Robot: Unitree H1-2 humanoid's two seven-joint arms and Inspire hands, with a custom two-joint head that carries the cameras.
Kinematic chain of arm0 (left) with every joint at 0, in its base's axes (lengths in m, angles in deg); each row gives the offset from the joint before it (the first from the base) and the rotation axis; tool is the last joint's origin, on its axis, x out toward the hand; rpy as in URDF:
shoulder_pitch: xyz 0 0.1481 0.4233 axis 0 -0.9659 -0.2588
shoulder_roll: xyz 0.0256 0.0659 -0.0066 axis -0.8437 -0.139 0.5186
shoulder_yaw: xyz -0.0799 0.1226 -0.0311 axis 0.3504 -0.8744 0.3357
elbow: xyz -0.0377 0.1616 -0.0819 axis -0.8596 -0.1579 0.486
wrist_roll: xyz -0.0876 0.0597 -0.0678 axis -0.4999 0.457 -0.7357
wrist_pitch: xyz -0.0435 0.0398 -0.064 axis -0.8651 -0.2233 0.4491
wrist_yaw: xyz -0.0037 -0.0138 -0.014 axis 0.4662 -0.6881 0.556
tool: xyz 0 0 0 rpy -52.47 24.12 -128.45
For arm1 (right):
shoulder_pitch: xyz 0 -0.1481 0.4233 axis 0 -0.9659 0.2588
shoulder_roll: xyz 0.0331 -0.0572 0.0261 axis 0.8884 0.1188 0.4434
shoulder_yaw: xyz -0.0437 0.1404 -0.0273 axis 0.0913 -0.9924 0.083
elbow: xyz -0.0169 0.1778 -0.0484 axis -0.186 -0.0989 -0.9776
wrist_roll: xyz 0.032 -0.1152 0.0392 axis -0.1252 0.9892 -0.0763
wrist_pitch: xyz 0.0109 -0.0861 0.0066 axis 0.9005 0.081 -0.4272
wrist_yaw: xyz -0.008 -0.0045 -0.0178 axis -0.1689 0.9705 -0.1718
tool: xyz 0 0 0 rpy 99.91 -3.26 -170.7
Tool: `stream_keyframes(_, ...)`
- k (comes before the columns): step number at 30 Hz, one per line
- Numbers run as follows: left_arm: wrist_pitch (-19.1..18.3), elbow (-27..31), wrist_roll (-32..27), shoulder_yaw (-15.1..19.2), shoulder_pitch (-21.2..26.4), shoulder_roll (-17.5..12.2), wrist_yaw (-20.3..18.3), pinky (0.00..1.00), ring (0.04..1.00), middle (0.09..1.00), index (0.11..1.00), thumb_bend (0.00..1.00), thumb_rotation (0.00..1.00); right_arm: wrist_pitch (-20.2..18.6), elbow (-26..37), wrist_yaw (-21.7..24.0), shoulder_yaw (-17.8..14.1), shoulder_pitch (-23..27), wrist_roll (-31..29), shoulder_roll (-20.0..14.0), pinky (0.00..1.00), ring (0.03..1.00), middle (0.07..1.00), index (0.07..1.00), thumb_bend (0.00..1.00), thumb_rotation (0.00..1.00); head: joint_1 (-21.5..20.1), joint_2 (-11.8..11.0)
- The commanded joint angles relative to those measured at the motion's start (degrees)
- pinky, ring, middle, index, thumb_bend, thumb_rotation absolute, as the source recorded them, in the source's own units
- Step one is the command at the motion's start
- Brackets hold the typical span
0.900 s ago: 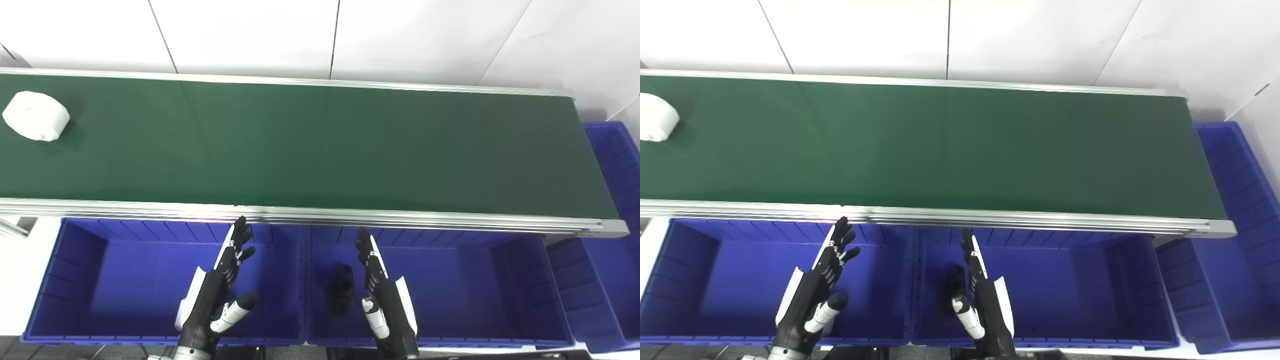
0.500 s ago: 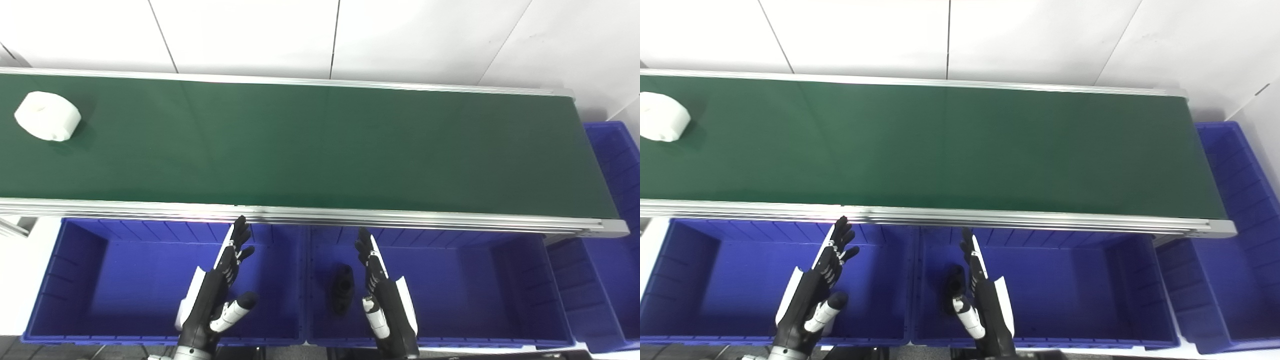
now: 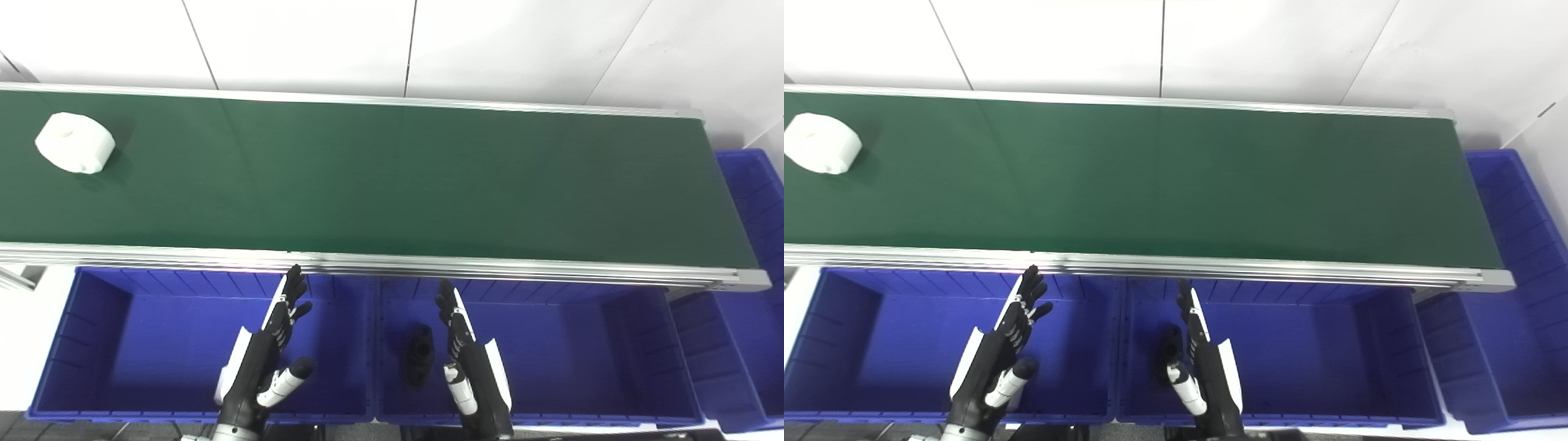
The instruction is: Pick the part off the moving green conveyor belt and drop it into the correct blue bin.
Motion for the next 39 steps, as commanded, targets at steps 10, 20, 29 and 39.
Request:
stream_keyframes(10,2.2,0.2,0.3,0.0,0.2,-0.2,0.3,0.9,0.977,1.0,1.0,0.98,0.85,3.0,-0.1,0.5,0.5,-0.3,0.0,1.1,1.0,0.984,1.0,1.0,0.94,1.0,-0.2,-2.6)
stream_keyframes(20,5.3,-7.9,2.0,-0.8,3.5,0.8,1.8,0.88,0.968,1.0,1.0,0.9,0.87,3.0,-5.6,-0.1,-0.2,3.2,-2.4,-0.4,0.99,0.986,1.0,1.0,0.94,1.0,5.1,-9.1)
stream_keyframes(29,5.3,-9.1,4.3,-2.0,4.3,2.5,3.8,0.87,0.952,1.0,1.0,0.93,0.86,3.0,-1.3,2.9,-3.1,2.2,-8.6,-1.2,1.0,1.0,1.0,1.0,0.89,1.0,15.6,-9.9)
stream_keyframes(39,5.4,-8.5,3.8,-3.9,4.6,1.6,4.9,0.8,0.916,0.988,1.0,0.93,0.85,3.0,0.7,7.7,-5.7,0.7,-10.8,-0.1,1.0,1.0,1.0,1.0,0.86,0.97,15.5,-9.2)
